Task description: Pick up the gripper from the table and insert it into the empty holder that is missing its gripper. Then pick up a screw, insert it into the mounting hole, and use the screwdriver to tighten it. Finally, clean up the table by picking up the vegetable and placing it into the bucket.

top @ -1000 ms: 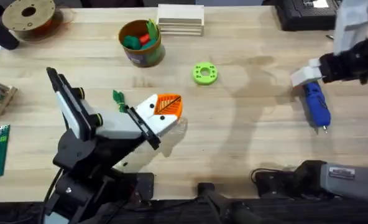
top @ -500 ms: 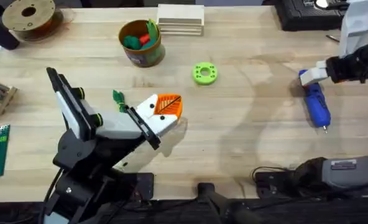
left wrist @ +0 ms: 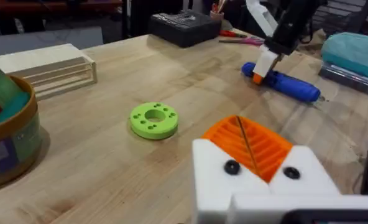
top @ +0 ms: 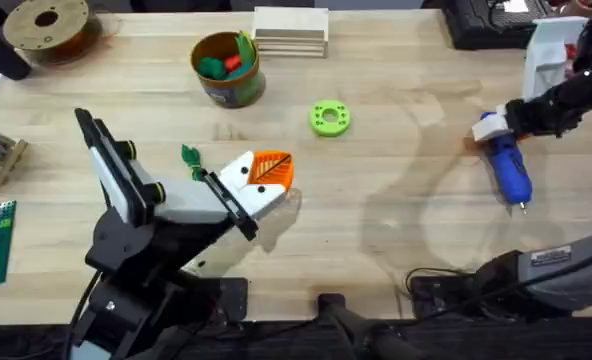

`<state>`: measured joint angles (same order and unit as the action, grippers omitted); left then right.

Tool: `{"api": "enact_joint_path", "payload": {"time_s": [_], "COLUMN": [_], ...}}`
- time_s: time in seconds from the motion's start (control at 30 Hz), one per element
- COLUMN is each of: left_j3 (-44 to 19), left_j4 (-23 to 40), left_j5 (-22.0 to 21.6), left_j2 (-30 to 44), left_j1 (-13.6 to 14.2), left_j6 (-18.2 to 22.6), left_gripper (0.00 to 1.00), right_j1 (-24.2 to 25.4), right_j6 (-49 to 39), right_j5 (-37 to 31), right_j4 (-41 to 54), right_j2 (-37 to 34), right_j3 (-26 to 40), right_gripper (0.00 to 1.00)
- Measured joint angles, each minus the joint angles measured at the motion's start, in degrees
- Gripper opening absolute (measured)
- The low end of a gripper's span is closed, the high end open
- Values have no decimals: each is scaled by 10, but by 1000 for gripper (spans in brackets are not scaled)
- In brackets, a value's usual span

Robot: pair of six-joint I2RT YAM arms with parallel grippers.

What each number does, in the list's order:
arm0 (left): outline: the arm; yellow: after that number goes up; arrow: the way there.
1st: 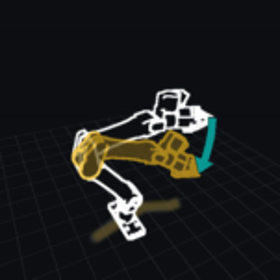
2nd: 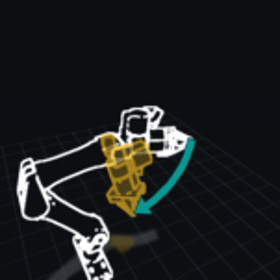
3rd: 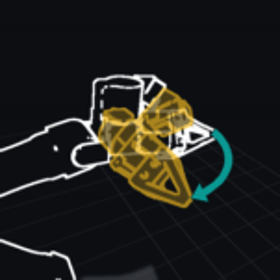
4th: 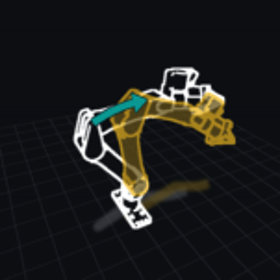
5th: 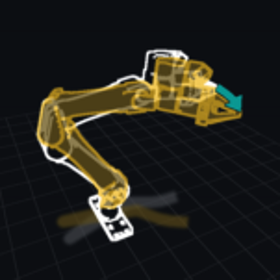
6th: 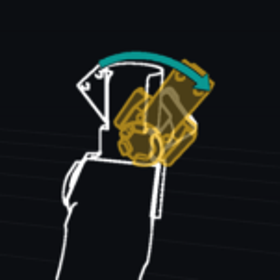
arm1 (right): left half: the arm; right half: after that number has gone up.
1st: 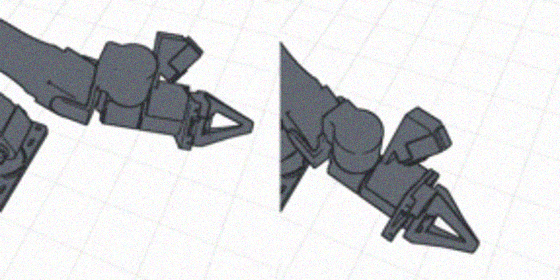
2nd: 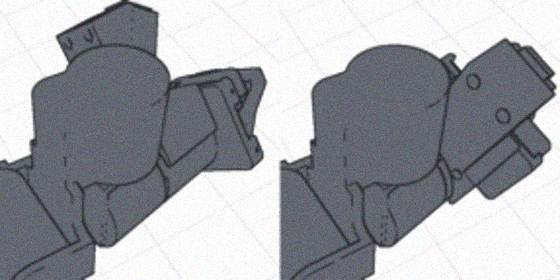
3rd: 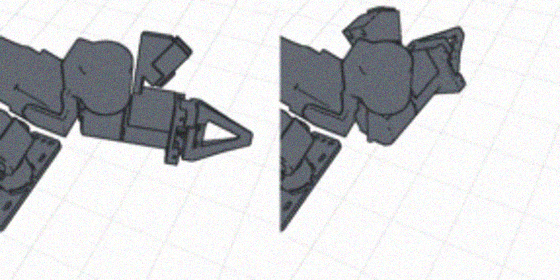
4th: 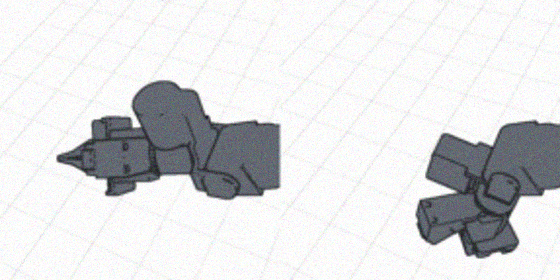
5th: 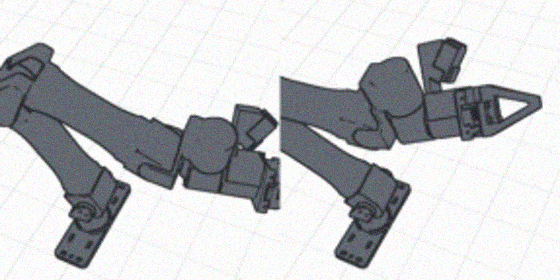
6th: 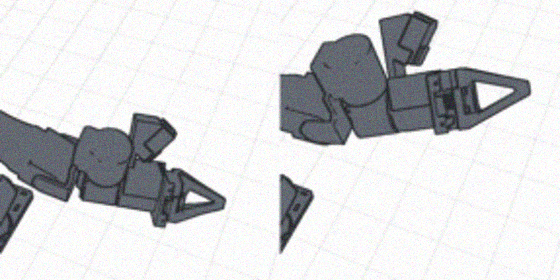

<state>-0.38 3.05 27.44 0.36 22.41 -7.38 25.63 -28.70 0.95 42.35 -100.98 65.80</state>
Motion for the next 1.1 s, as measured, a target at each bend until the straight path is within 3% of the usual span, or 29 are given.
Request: {"api": "enact_joint_path", "payload": {"time_s": [0.2, 0.27, 0.43, 0.8, 1.1], "left_j3": [0, 0, 0, 0, 0], "left_j4": [0, 0, 0, 0, 0], "left_j5": [0, 0, 0, 0, 0], "left_j2": [0, 0, 0, 0, 0], "left_j1": [0, 0, 0, 0, 0], "left_j6": [0, 0, 0, 0, 0], "left_gripper": [5, 5, 5, 5, 5], "right_j1": [0, 0, 0, 0, 0], "right_j6": [-1, -1, -1, 4, 21], "right_j5": [4, 8, 11, -14, -16], "right_j4": [-5, -5, -5, -7, -32], "right_j2": [-3, -3, -3, 15, 162], "right_j3": [0, 0, 0, -3, -7], "right_gripper": [517, 343, 35, 29, 29]}}
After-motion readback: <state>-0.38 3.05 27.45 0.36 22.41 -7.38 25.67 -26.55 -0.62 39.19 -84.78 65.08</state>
